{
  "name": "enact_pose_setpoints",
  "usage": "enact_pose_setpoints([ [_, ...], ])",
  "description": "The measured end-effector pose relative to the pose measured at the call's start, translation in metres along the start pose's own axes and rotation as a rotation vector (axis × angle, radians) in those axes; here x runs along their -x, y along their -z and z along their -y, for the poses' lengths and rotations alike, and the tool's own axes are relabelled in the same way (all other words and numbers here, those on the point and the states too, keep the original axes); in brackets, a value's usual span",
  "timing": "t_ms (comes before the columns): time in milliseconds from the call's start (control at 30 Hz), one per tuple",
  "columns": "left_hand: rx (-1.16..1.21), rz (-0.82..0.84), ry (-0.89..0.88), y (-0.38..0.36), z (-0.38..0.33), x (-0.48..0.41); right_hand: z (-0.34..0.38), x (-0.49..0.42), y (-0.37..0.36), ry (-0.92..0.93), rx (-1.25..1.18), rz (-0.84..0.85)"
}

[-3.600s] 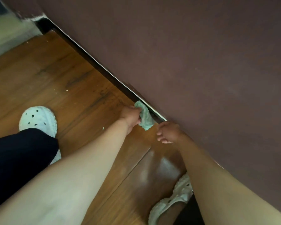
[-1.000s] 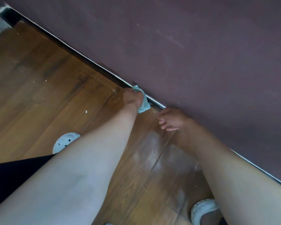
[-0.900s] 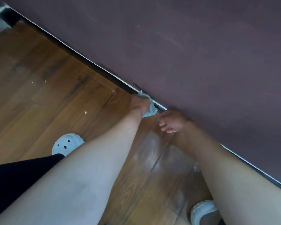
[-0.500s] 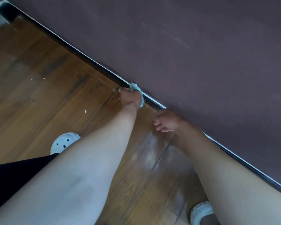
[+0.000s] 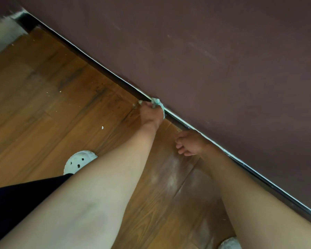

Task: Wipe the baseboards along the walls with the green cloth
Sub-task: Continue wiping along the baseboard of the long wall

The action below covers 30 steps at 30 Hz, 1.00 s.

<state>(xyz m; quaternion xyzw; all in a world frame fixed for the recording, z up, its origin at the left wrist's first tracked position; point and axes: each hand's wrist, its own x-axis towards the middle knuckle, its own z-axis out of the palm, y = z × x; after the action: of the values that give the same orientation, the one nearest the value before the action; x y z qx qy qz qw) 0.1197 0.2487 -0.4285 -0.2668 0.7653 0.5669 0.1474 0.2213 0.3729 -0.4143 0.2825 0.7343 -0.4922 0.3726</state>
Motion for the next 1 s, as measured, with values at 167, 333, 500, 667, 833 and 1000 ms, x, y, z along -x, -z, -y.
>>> enact_pose_setpoints([
  [167,-0.012,0.022,0.098,0.009,-0.001,-0.020,-0.002,0.003,0.011,-0.023,-0.083,-0.043],
  [333,-0.042,0.173,0.175,0.001,0.010,-0.015,-0.001,0.000,0.001,-0.023,-0.029,-0.004],
  [500,0.053,-0.008,0.128,0.015,-0.016,-0.018,0.001,0.000,-0.001,-0.001,0.009,0.015],
  [667,0.089,0.079,0.289,0.003,-0.006,-0.037,-0.003,0.005,0.013,-0.017,-0.038,-0.044],
  [833,0.032,0.344,0.287,-0.011,-0.004,0.033,-0.013,0.008,0.014,-0.035,-0.052,-0.068],
  [1000,0.065,0.290,0.294,-0.010,0.000,0.038,-0.020,0.014,0.010,-0.051,-0.014,-0.018],
])
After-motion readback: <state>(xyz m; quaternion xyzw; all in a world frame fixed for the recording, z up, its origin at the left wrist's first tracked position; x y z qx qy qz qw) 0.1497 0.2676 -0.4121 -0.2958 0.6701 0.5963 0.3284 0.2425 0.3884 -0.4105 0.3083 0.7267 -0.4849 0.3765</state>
